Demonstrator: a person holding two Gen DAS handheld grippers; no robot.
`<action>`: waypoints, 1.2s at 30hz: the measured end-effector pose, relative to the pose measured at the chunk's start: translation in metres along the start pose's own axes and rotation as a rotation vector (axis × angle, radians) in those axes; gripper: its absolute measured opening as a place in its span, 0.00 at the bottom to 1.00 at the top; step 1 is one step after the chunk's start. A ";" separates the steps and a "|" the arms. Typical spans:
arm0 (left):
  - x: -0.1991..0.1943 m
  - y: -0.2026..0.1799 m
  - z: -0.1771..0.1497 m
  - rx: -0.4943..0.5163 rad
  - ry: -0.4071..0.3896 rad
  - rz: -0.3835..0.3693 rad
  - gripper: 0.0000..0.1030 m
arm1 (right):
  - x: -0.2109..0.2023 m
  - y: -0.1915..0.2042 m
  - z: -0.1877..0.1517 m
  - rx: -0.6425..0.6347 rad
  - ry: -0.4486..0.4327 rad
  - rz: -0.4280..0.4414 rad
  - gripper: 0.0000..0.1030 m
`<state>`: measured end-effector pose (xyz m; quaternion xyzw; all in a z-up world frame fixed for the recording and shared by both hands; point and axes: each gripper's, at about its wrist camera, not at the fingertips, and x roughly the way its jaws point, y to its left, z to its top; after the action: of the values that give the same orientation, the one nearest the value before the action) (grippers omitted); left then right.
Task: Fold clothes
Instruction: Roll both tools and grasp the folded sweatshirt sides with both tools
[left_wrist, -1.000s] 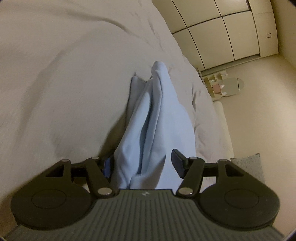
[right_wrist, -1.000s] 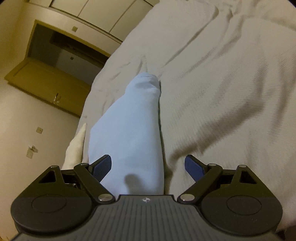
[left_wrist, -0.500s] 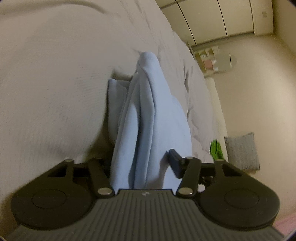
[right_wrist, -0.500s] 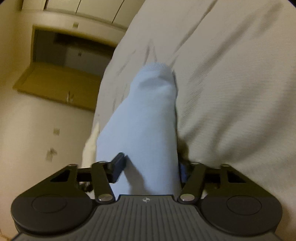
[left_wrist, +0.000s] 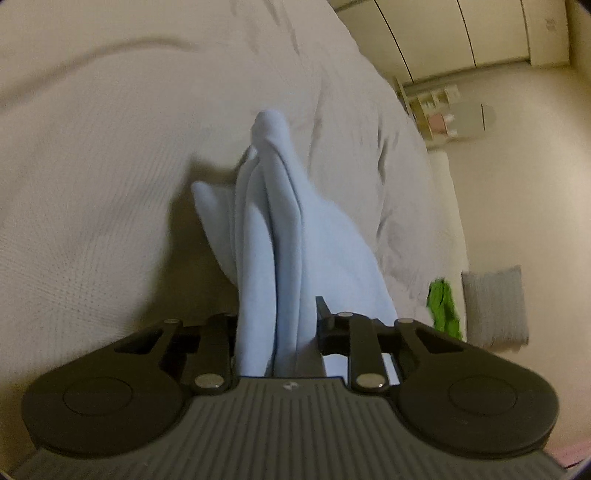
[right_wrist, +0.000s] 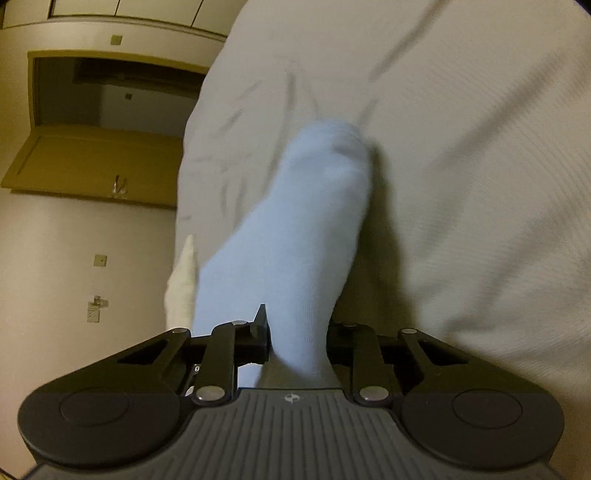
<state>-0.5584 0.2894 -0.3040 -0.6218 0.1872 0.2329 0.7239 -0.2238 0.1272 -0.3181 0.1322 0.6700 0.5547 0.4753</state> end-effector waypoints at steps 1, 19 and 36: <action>-0.011 -0.009 0.003 -0.010 -0.015 0.004 0.21 | -0.003 0.013 0.002 -0.001 0.009 0.001 0.23; -0.294 0.044 0.209 -0.018 -0.226 0.062 0.21 | 0.214 0.299 -0.031 -0.183 0.119 0.117 0.23; -0.326 0.235 0.375 0.123 -0.131 0.151 0.23 | 0.481 0.341 -0.080 -0.300 0.012 0.046 0.24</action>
<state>-0.9674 0.6539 -0.2534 -0.5440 0.1995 0.3149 0.7518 -0.6533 0.5358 -0.2633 0.0717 0.5791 0.6601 0.4730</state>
